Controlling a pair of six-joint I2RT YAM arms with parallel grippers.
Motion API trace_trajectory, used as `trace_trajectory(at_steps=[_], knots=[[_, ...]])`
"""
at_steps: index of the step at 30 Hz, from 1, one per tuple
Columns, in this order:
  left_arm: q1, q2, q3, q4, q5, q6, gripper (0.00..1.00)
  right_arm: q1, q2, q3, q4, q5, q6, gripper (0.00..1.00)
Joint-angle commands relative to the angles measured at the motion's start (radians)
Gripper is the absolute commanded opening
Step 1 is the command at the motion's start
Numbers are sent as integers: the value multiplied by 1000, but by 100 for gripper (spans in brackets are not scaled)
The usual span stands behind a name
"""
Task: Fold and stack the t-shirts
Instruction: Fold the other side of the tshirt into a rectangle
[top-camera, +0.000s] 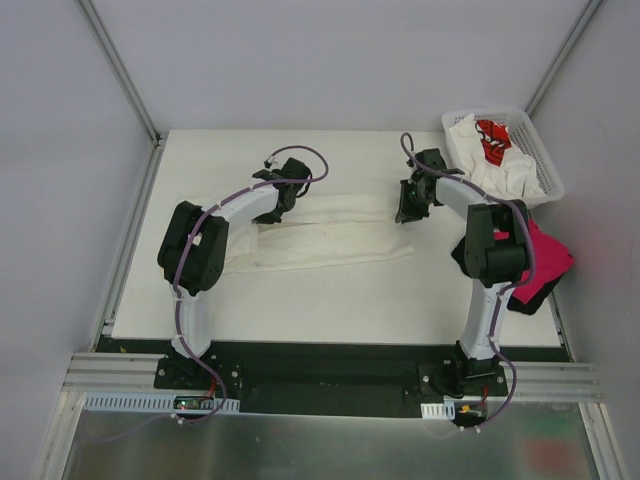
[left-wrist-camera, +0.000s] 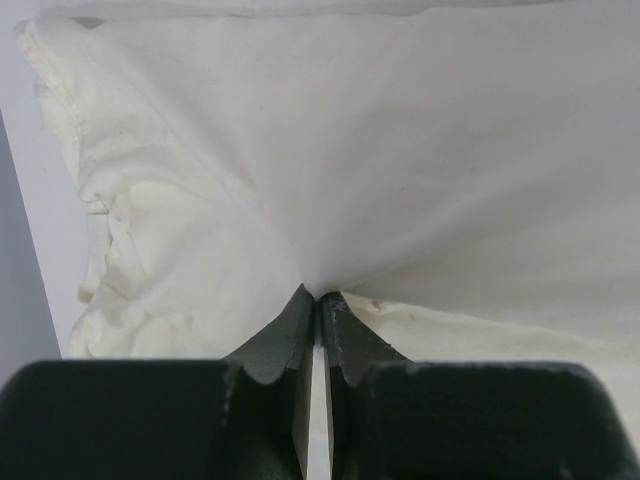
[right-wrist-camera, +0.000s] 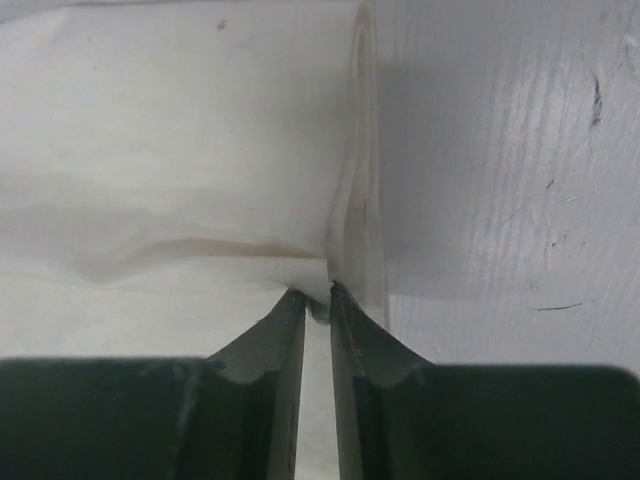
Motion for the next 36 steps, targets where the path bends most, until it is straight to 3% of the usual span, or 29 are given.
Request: trace_trajectory(at_steps=[1, 5, 20, 36], knots=[[-12, -33, -7, -19, -22, -12, 4, -5, -4, 22, 16, -14, 8, 8], [-12, -29, -7, -19, -17, -14, 4, -6, -30, 21, 18, 4, 8, 3], [-15, -39, -16, -19, -23, -15, 4, -23, -46, 137, -44, 10, 2, 4], [-21, -26, -13, -20, -26, -3, 3, -23, -136, -33, -33, -26, 8, 7]])
